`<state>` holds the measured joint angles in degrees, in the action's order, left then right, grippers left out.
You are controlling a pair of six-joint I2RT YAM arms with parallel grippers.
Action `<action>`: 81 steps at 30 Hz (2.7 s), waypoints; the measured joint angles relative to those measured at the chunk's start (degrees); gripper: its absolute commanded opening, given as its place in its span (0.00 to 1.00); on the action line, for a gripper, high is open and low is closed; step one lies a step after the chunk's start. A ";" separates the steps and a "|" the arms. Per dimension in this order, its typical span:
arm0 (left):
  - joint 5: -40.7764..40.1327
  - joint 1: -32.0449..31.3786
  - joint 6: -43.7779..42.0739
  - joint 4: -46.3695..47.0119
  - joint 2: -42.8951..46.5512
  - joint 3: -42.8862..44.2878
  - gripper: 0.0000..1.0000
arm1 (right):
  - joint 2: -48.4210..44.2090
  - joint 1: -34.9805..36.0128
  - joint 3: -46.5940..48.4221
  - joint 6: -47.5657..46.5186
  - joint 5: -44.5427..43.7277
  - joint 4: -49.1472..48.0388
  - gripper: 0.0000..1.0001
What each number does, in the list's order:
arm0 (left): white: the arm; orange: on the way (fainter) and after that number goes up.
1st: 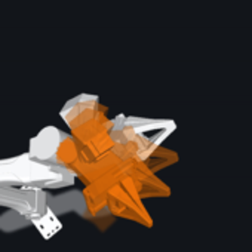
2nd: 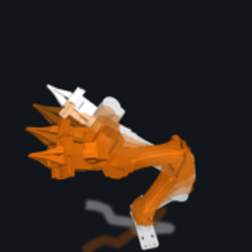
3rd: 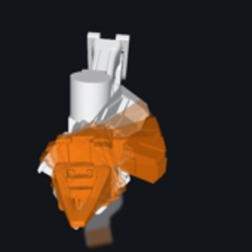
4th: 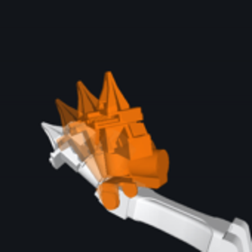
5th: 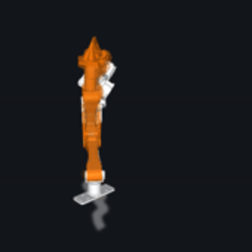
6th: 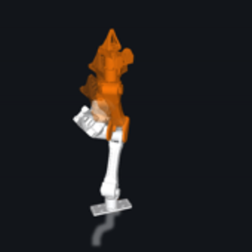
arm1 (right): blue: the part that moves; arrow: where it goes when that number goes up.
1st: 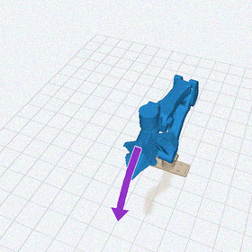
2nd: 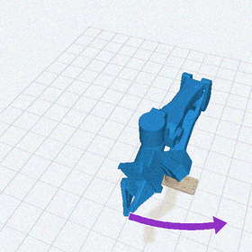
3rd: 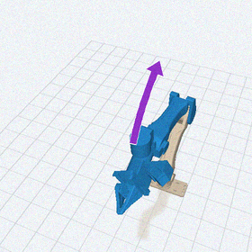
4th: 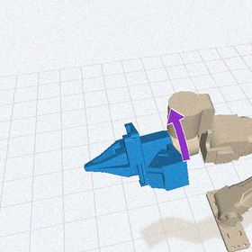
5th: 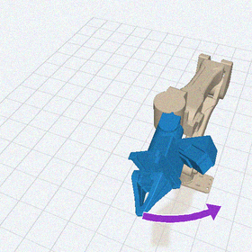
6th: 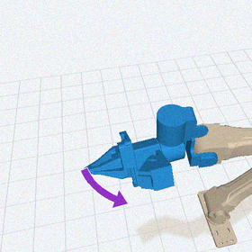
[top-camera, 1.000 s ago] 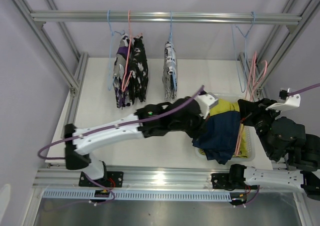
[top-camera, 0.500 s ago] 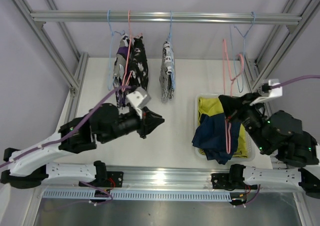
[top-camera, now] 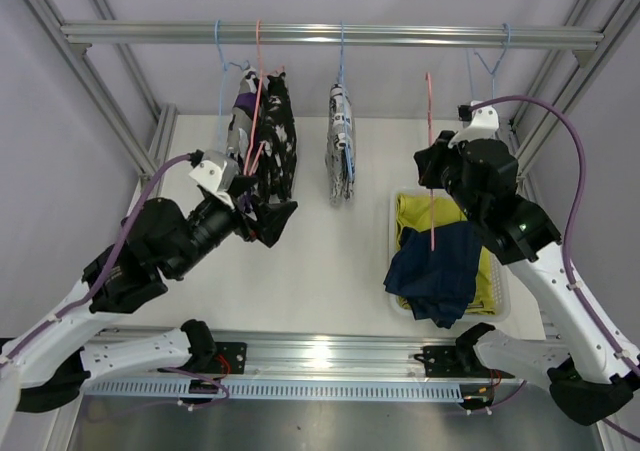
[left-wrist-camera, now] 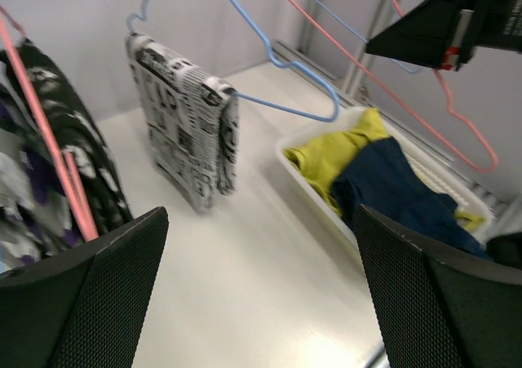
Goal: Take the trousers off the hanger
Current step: Place the hanger at the clothesline.
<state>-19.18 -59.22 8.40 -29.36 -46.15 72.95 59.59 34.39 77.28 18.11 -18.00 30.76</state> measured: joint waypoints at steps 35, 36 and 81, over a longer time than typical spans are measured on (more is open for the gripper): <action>-18.84 3.13 -10.54 28.96 15.98 -29.18 0.99 | 26.93 -19.34 26.77 -1.11 21.57 -3.26 0.00; -18.84 3.13 -10.58 29.18 15.91 -29.27 1.00 | 27.41 -20.09 26.97 -0.98 21.64 -3.26 0.00; -20.74 3.13 -13.49 31.43 16.98 -30.84 0.99 | 16.68 -25.73 6.91 1.38 24.33 -5.97 0.71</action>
<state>-39.92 -56.10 -5.08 2.07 -29.17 42.11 76.27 8.67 84.18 19.49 6.33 24.80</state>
